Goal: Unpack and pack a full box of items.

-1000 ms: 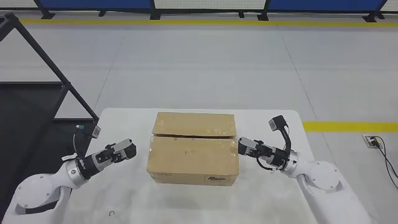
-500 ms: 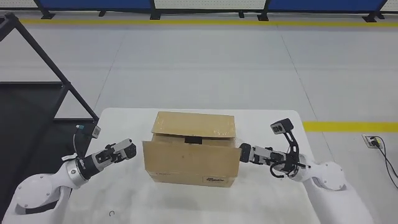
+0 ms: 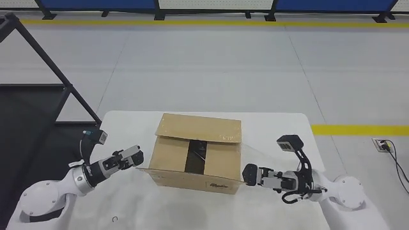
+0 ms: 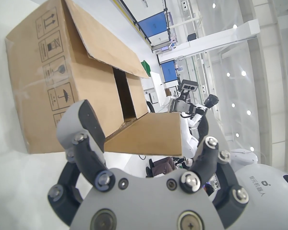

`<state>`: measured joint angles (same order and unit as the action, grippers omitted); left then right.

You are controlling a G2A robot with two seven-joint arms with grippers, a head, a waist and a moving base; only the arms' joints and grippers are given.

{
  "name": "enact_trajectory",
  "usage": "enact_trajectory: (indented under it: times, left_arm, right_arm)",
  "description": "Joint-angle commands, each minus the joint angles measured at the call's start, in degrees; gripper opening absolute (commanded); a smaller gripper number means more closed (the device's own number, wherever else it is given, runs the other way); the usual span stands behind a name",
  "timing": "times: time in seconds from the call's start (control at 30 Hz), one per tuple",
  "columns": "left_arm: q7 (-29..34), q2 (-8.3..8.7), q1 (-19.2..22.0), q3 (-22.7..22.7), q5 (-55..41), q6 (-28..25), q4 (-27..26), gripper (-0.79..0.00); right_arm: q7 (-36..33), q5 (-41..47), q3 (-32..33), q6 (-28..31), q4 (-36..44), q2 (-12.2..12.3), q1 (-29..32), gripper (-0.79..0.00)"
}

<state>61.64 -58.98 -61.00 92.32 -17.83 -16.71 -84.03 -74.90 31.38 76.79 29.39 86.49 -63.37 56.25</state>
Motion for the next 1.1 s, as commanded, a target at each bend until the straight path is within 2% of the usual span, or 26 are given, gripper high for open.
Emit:
enact_trajectory:
  times: [0.0, 0.17, 0.47, 0.73, 0.87, 1.07]
  left_arm:
    - [0.6, 0.09, -0.1, -0.4, 0.1, -0.2, -0.1, 0.0]
    - [3.3, 0.4, 0.0, -1.0, -0.5, -1.3, -0.2, 0.0]
    - [3.2, 0.79, 0.8, -1.3, -1.6, -1.3, 1.2, 0.0]
    - [-1.7, 1.21, 1.3, -0.1, -0.6, 0.6, 3.6, 0.0]
    - [-6.0, 1.36, 1.3, -0.3, 3.4, 1.4, 4.3, 0.0]
    - [-9.1, 1.35, 2.3, -2.3, 7.0, 2.7, 6.3, 0.0]
  right_arm:
    - [0.1, -1.3, 0.0, 0.1, 1.6, 0.4, 0.9, 0.0]
    - [0.7, -5.3, -0.7, 0.7, 5.6, 1.5, 2.8, 0.0]
    - [2.3, -12.1, -4.1, 2.3, 5.9, 2.9, 2.5, 0.0]
    - [3.1, -19.7, -7.9, 3.1, 4.3, 3.8, 0.4, 0.0]
    - [3.3, -19.8, -9.1, 3.2, 2.6, 3.8, -0.7, 0.0]
    - [3.3, -20.7, -10.9, 3.2, 1.2, 3.9, -2.1, 0.0]
